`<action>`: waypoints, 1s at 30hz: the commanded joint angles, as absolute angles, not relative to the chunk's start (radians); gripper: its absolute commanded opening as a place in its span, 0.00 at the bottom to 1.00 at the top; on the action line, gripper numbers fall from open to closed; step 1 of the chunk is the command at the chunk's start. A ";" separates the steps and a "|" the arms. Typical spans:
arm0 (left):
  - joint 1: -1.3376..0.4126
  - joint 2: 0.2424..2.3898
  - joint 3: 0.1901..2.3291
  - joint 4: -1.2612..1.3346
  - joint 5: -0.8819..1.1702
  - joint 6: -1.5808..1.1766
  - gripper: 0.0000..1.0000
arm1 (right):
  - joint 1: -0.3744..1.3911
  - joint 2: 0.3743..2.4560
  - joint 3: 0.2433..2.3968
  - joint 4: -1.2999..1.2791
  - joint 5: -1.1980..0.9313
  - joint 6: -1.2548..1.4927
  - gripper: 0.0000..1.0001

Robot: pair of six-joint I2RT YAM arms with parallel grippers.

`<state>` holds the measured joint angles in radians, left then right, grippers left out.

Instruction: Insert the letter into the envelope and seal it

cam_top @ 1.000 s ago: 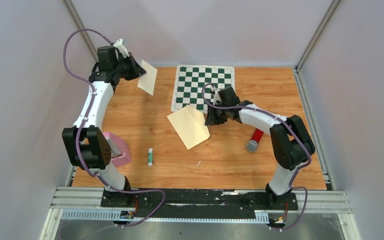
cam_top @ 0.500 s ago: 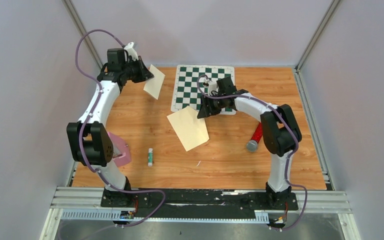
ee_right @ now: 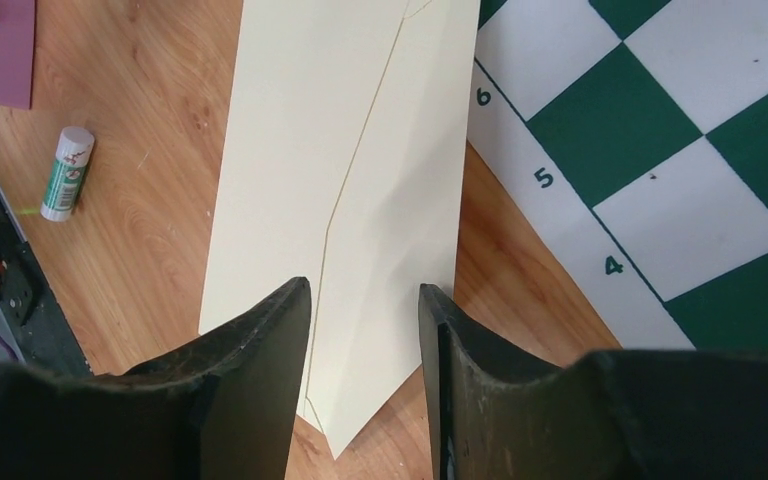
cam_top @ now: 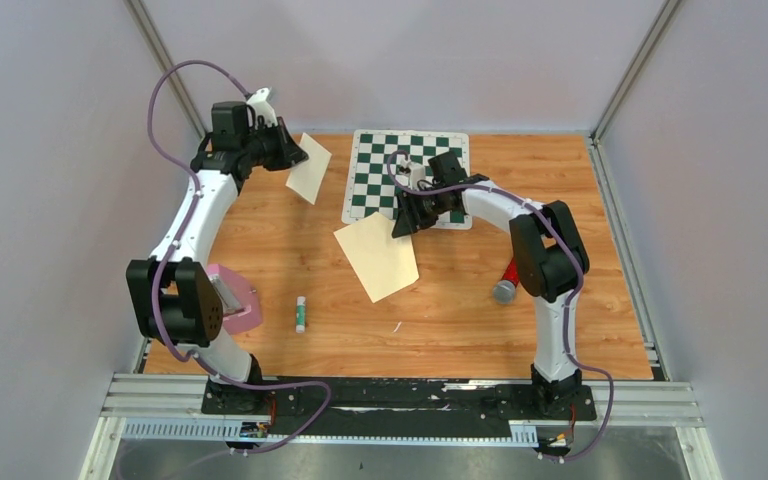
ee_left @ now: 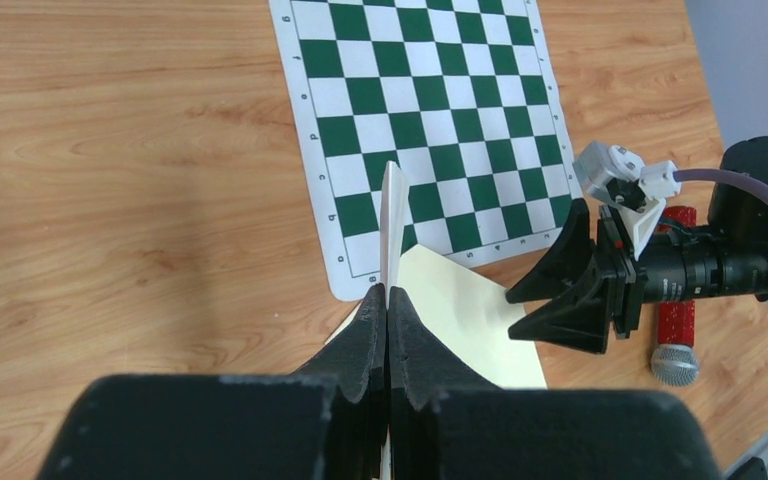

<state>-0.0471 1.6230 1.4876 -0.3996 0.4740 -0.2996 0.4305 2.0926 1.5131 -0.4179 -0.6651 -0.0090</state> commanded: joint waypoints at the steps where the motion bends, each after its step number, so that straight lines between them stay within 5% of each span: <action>1: -0.058 1.573 1.490 -0.364 0.477 -0.265 0.00 | 0.428 2.032 1.554 -0.391 -0.608 -0.067 0.48; 6: -0.065 1.562 1.477 -0.363 0.478 -0.264 0.00 | 0.428 2.052 1.562 -0.385 -0.540 -0.092 0.61; 12: -0.074 1.554 1.468 -0.365 0.482 -0.265 0.00 | 0.432 2.068 1.560 -0.376 -0.552 -0.077 0.62; 27: -0.099 1.566 1.457 -0.353 0.494 -0.272 0.01 | 0.429 2.035 1.453 -0.387 -0.574 -0.098 0.00; 30: -0.103 1.568 1.447 -0.344 0.494 -0.277 0.01 | 0.419 1.994 1.407 -0.382 -0.531 -0.066 0.00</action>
